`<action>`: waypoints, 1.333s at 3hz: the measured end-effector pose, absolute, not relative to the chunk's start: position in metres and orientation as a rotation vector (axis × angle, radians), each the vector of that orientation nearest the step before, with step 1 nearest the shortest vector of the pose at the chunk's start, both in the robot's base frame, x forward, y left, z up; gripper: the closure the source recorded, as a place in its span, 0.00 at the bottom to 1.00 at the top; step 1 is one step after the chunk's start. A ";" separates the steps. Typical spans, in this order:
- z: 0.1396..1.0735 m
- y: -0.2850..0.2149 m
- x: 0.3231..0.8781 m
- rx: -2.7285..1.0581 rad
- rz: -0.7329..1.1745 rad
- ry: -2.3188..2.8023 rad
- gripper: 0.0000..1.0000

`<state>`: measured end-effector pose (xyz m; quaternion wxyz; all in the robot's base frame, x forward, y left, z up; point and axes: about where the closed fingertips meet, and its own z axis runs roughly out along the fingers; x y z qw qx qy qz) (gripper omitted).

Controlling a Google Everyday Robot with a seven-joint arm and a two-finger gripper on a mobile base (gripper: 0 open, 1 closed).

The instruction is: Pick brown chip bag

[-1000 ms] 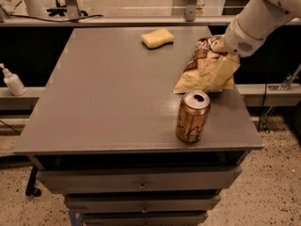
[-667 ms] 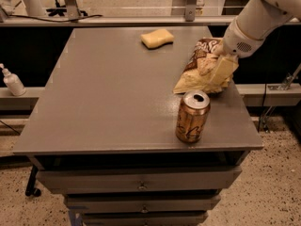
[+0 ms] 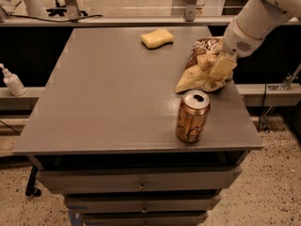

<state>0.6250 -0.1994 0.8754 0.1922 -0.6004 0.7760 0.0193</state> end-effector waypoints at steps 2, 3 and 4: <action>0.964 -0.168 0.605 -1.531 0.273 1.905 1.00; 1.010 -0.153 0.584 -1.438 0.420 1.750 1.00; 1.015 -0.145 0.580 -1.427 0.467 1.727 1.00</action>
Offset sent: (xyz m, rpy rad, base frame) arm -0.0522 0.0554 0.1863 0.6372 -0.2624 0.1186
